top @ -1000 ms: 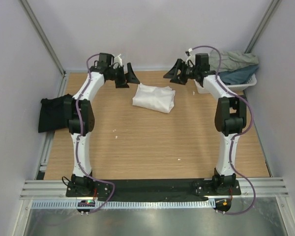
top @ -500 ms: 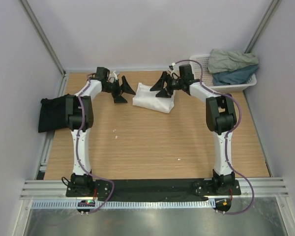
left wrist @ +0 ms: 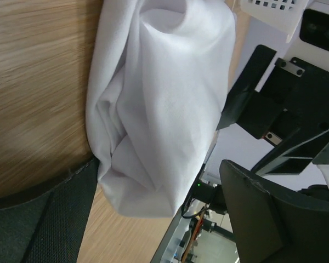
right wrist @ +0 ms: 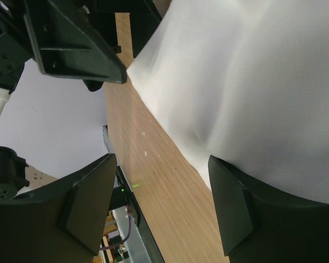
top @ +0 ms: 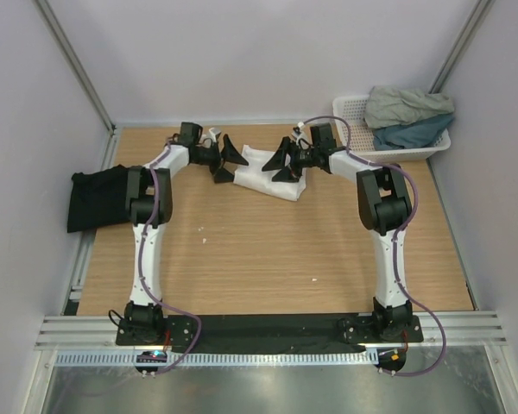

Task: Fold and stack the t-shirts
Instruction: Neatly place the folded tshirt to the corner

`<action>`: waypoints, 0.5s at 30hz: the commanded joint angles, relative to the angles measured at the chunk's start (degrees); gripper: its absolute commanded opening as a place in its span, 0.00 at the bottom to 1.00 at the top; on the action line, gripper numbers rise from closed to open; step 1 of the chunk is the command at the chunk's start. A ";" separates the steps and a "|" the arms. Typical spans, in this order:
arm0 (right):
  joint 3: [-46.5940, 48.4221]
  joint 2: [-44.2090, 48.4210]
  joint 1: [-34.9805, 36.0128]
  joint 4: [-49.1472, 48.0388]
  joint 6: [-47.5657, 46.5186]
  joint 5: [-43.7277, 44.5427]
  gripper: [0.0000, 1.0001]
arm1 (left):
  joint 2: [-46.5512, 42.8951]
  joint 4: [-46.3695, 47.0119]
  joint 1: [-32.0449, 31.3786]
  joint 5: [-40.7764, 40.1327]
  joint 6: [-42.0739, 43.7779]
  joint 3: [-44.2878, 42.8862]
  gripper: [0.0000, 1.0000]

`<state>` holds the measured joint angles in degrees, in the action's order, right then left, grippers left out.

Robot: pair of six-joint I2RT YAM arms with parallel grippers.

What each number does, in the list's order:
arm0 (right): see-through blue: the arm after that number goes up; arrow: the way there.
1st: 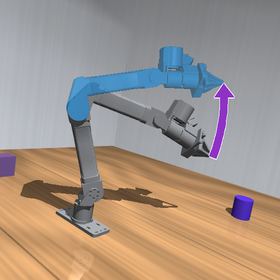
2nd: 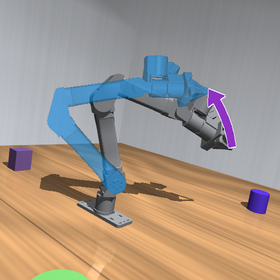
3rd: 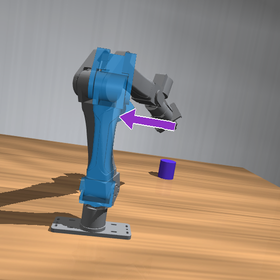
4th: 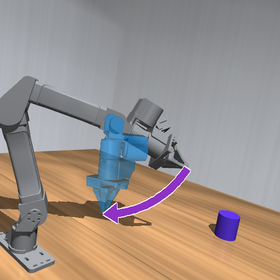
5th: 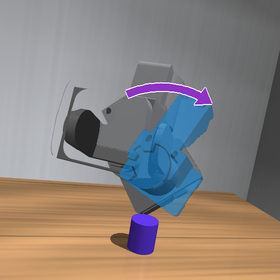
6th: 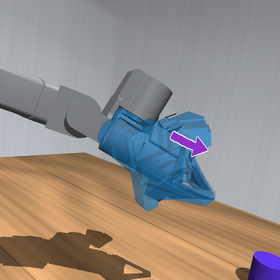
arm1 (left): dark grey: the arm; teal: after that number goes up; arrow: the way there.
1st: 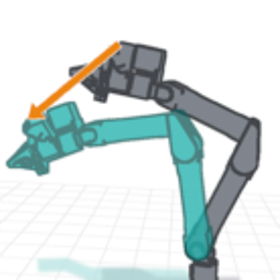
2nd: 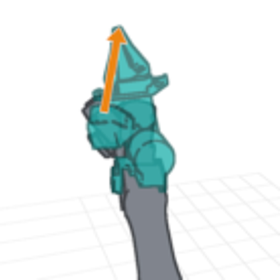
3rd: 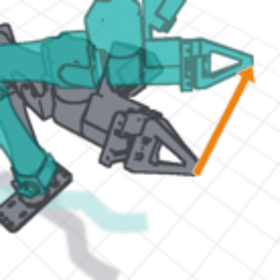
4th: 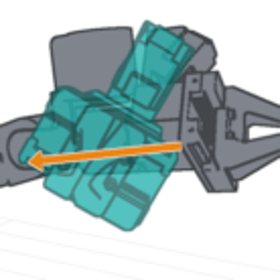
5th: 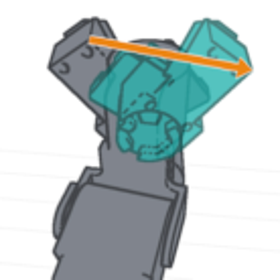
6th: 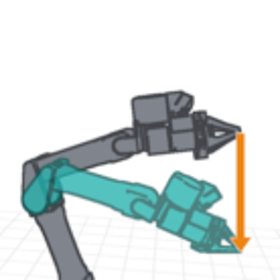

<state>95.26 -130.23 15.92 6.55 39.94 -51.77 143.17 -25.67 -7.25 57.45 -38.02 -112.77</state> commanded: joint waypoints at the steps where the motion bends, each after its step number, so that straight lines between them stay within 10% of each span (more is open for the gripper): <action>1: 2.29 -2.47 -0.19 -0.57 -1.89 0.09 0.74 | 3.69 2.11 -2.24 -1.29 -1.61 -0.08 0.91; 15: 3.26 -4.94 -0.10 -0.75 -3.03 0.97 0.74 | 9.04 6.15 -2.69 -0.50 -5.04 -2.71 0.70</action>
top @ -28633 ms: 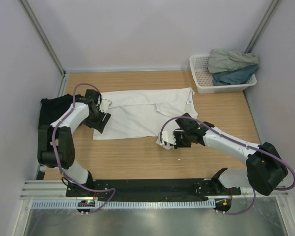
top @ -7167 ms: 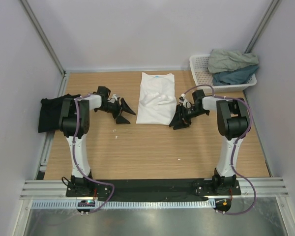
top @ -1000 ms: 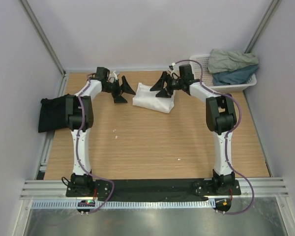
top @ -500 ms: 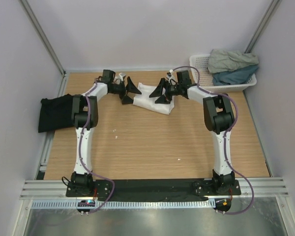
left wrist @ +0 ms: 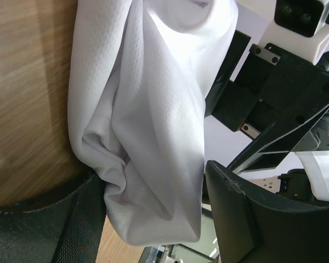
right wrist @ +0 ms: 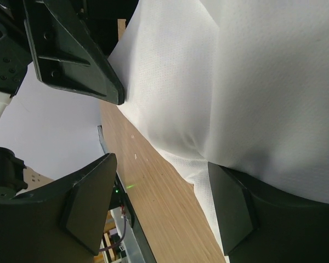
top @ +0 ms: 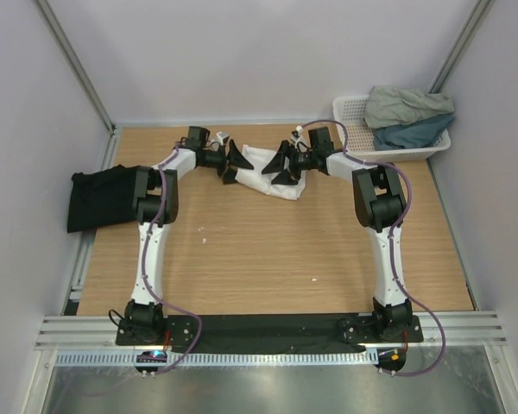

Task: Fold and stack the t-shirts
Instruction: Neatly place the folded tshirt to the corner

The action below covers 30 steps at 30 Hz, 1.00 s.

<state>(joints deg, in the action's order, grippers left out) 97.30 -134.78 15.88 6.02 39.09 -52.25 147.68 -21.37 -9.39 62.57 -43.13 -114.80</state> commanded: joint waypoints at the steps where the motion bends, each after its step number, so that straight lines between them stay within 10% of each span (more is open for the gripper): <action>1: 1.14 -0.05 -0.06 -0.05 -2.35 1.54 0.74 | 5.16 2.46 -0.46 -5.35 -0.54 -1.64 0.70; 8: 0.35 0.57 0.47 0.92 -3.14 1.98 0.74 | 7.89 4.49 -1.60 -5.09 -2.12 -4.47 0.59; 13: 0.79 0.75 0.73 1.01 -3.32 2.15 0.75 | 5.97 5.89 -1.78 -4.21 -3.80 -1.74 0.01; 22: 3.95 12.32 -9.17 5.92 -9.64 3.81 0.75 | -10.81 -4.27 0.68 -4.56 4.01 4.05 0.00; 30: 3.78 20.78 -16.83 17.96 -25.53 13.48 0.77 | -24.62 -33.33 3.58 -15.00 30.80 5.48 0.00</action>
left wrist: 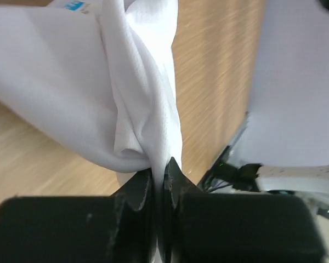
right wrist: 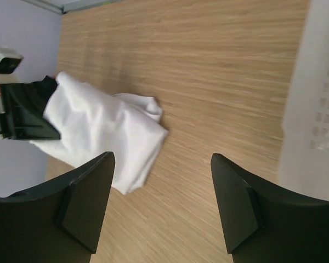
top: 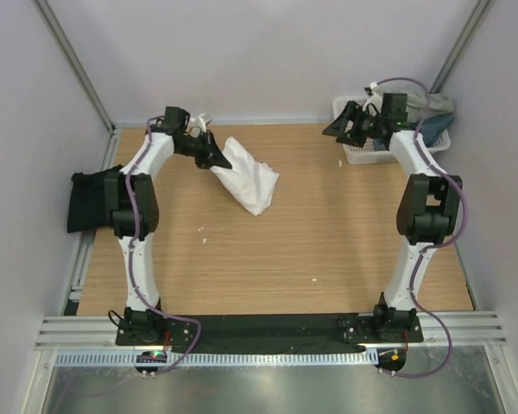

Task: Fold and stack the t-shirts
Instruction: Neatly place the folded tshirt to the corner

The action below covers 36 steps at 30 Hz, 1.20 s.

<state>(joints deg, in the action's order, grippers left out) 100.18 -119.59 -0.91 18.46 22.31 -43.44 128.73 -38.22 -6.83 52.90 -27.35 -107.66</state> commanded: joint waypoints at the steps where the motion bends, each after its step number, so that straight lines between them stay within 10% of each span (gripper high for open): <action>1: 0.20 7.16 -0.23 6.32 -9.47 5.46 0.77 | -6.11 -19.15 1.46 -7.10 18.01 -2.81 0.00; 15: -7.80 17.19 -0.85 4.92 -10.44 6.09 0.77 | -10.07 -41.32 5.60 -49.97 39.65 -14.95 0.00; 36: -14.67 20.45 -0.85 0.97 -7.98 4.24 0.77 | -22.90 -38.25 6.57 -67.23 39.31 -15.22 0.00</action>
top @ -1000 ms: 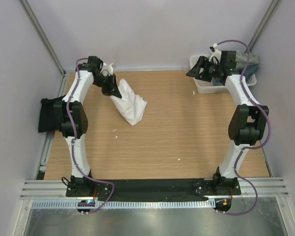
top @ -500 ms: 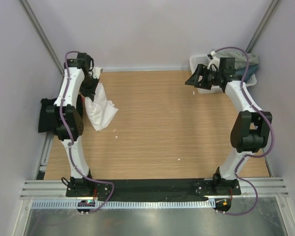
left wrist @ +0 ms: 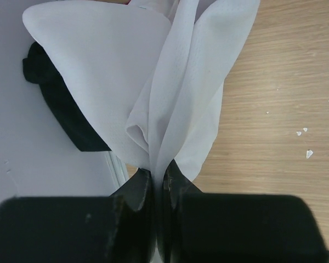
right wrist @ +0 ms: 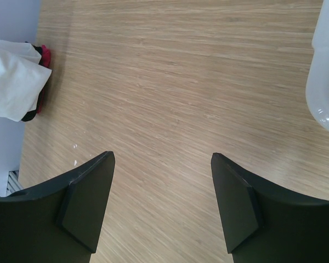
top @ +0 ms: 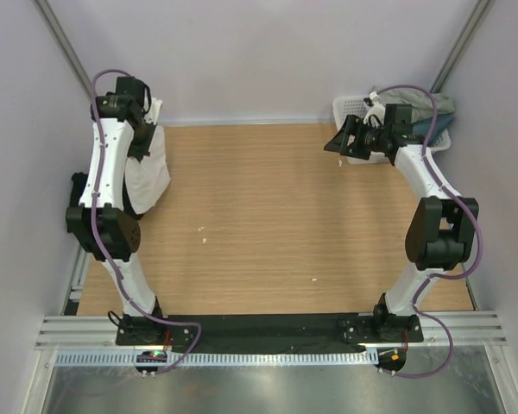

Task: Fold and stack the t-shirts
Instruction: Neatly place the folded tshirt to the corner

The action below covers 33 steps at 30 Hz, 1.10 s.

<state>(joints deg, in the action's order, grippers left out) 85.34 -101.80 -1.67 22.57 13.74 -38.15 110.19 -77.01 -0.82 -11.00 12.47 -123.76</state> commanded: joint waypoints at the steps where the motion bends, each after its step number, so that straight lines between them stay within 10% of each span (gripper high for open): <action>1: 0.26 2.40 -0.09 -3.23 1.11 -1.22 0.77 | -4.81 0.81 2.12 -3.50 -0.95 2.29 0.00; 33: -2.19 2.22 0.00 -5.78 2.87 -0.61 0.78 | 4.15 18.64 20.86 -9.73 -0.88 11.35 0.00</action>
<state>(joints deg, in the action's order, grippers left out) 83.40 -101.93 -1.67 18.92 16.67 -39.05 115.28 -64.07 20.34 -17.26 9.63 -112.99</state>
